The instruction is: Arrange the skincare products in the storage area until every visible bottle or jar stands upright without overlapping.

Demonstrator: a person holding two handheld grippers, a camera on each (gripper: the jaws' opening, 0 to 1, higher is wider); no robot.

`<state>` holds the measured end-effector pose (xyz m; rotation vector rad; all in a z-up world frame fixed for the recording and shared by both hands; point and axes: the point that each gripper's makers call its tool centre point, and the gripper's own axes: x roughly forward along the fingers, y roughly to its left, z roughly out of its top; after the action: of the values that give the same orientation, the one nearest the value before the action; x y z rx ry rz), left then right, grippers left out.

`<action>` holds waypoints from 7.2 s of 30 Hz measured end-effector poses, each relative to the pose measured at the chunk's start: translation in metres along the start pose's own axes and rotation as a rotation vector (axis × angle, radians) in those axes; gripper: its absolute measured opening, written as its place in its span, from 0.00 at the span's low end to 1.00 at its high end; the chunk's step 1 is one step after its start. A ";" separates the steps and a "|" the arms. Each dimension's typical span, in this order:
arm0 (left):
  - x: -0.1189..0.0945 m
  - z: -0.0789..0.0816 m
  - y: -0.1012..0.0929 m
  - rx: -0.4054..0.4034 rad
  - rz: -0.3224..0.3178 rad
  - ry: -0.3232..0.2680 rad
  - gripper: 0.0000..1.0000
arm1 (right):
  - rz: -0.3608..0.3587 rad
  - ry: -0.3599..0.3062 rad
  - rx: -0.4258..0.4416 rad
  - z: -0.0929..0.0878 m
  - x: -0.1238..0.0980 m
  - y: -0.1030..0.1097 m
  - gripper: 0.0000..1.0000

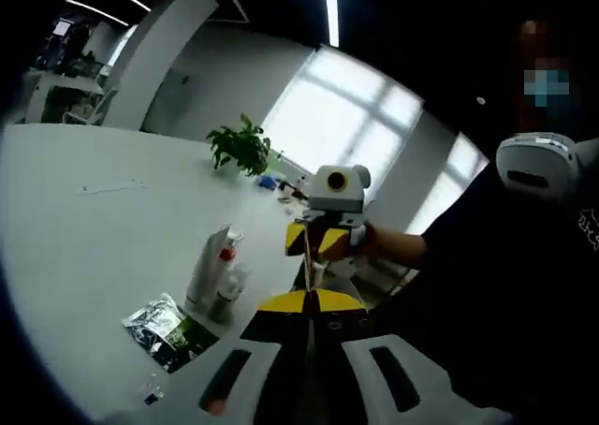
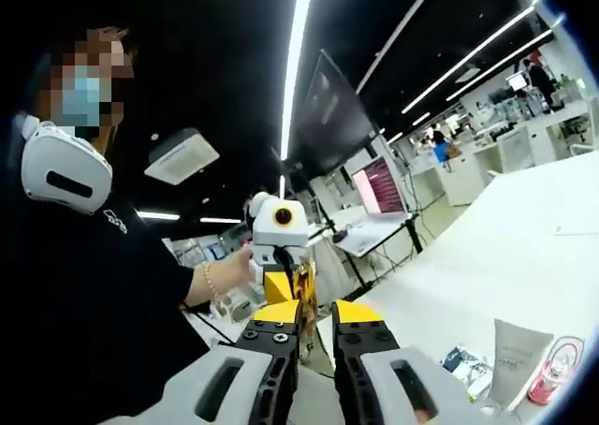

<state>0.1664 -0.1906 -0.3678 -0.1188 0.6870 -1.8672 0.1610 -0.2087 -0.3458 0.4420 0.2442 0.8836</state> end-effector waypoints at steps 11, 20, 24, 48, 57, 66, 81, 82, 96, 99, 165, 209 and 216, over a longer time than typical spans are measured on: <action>0.005 -0.006 -0.004 -0.010 -0.025 0.083 0.01 | 0.037 0.013 0.002 -0.007 -0.001 0.008 0.00; -0.003 0.018 0.020 -0.037 0.074 -0.114 0.19 | -0.015 -0.221 0.176 0.022 -0.009 -0.008 0.00; -0.004 0.022 0.020 -0.071 0.077 -0.201 0.25 | -0.042 -0.334 0.266 0.030 -0.016 -0.016 0.00; -0.003 0.023 0.021 -0.165 0.155 -0.434 0.03 | -0.151 -0.452 0.392 0.020 -0.013 -0.030 0.00; -0.003 0.021 0.025 -0.232 0.159 -0.476 0.02 | -0.211 -0.387 0.239 0.015 -0.009 -0.030 0.00; -0.007 0.012 0.035 -0.296 0.192 -0.490 0.02 | -0.277 -0.302 0.028 0.003 -0.005 -0.032 0.12; -0.026 -0.022 0.072 -0.460 0.264 -0.472 0.01 | -0.310 -0.130 -0.095 -0.030 -0.008 -0.032 0.39; -0.027 -0.025 0.074 -0.464 0.266 -0.466 0.01 | -0.310 -0.121 -0.099 -0.033 -0.009 -0.032 0.40; -0.036 -0.070 0.120 -0.583 0.331 -0.398 0.01 | -0.381 -0.056 -0.122 -0.061 -0.040 -0.036 0.65; -0.037 -0.075 0.128 -0.599 0.337 -0.392 0.01 | -0.410 -0.047 -0.113 -0.067 -0.050 -0.039 0.70; -0.034 -0.152 0.241 -0.735 0.556 -0.074 0.00 | -0.602 0.008 -0.024 -0.100 -0.111 -0.068 0.98; -0.015 -0.138 0.261 0.117 0.848 0.426 0.29 | -0.616 0.005 -0.004 -0.102 -0.114 -0.070 0.97; -0.012 -0.140 0.261 0.138 0.827 0.455 0.29 | -0.621 0.001 -0.002 -0.101 -0.114 -0.071 0.96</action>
<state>0.3314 -0.1874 -0.6135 0.6130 0.7552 -1.1268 0.1007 -0.3108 -0.4657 0.3339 0.3562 0.2761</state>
